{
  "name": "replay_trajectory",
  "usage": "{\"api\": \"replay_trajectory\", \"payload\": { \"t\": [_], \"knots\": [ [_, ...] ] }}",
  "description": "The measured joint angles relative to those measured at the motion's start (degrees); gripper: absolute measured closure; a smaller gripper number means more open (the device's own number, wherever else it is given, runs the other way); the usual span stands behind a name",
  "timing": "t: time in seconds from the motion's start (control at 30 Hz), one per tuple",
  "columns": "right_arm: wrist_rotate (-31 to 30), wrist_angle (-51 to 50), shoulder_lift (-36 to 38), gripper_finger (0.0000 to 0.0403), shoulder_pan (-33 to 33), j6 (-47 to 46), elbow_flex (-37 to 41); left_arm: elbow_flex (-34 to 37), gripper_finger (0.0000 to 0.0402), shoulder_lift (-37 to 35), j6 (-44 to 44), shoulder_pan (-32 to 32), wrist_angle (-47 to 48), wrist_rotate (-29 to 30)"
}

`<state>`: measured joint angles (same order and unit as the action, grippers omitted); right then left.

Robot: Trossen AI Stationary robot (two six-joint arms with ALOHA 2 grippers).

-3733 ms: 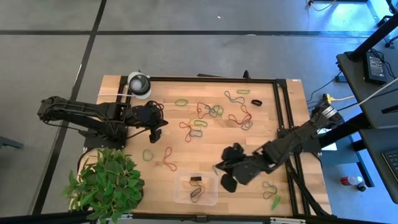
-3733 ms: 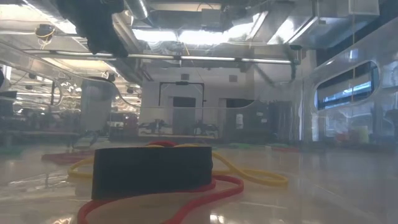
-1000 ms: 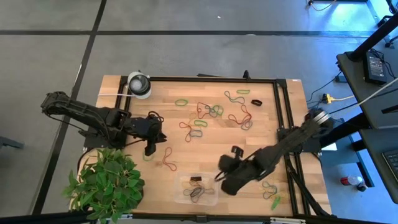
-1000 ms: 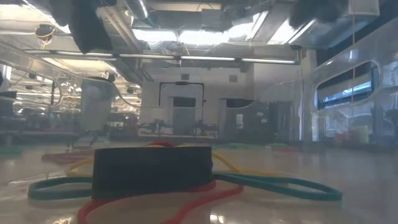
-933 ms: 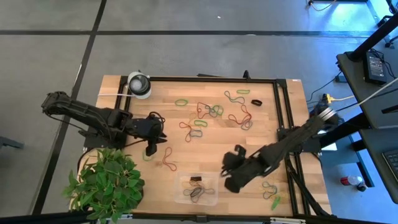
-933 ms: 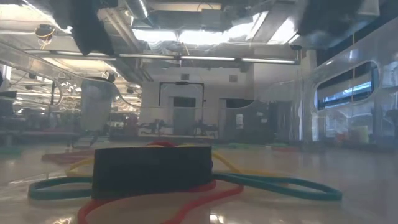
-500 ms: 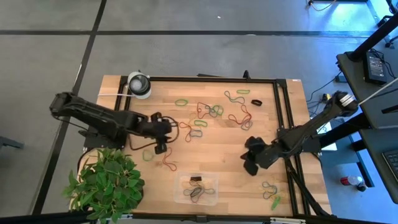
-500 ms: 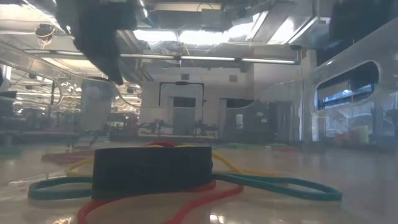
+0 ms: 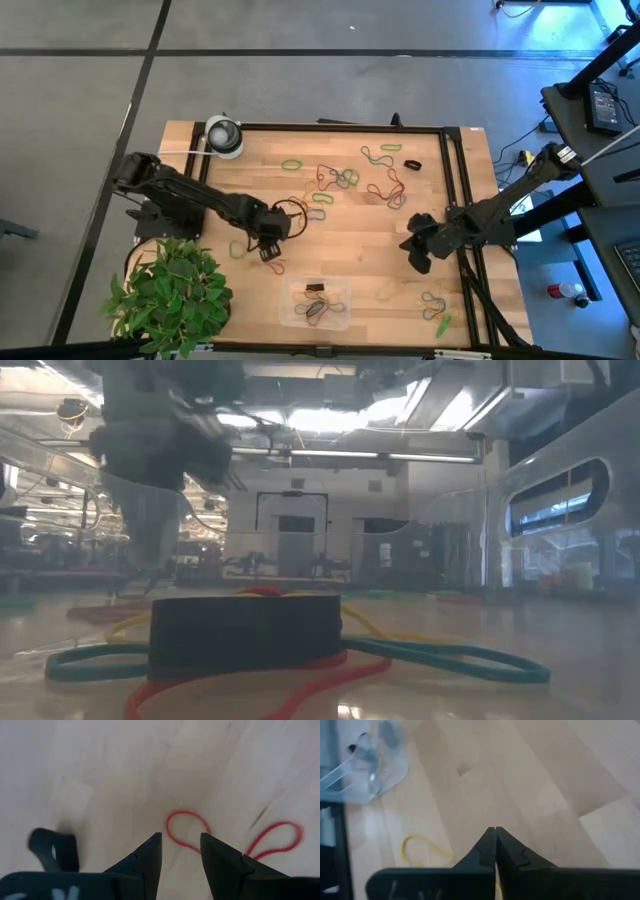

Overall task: Pick and place rubber bands into bin
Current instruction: Put the red rubber band into the transparent bin

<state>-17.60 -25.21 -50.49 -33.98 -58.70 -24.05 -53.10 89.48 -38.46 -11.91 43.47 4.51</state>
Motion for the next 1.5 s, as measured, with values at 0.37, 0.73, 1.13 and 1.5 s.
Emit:
{"api": "replay_trajectory", "payload": {
  "t": [0.37, 0.73, 1.13, 1.5],
  "knots": [
    [2.25, -3.52, 19.89, 0.0401, 0.00, 7.78, 3.86, -0.34, 0.0298, 10.66, -3.89, 1.16, -1.85, -0.45],
    [3.58, -4.71, 27.56, 0.0401, 0.00, 12.88, 3.86, -8.92, 0.0399, 10.46, -14.94, -3.43, 6.01, 4.12],
    [8.40, -7.42, 27.70, 0.0400, -0.02, 14.15, 3.86, -37.66, 0.0399, 8.62, -16.45, -10.43, 22.23, 19.84],
    [8.37, -7.55, 27.78, 0.0400, 0.00, 16.94, 3.86, -47.58, 0.0400, 12.48, -3.60, -17.25, 5.94, 22.13]
  ]
}}
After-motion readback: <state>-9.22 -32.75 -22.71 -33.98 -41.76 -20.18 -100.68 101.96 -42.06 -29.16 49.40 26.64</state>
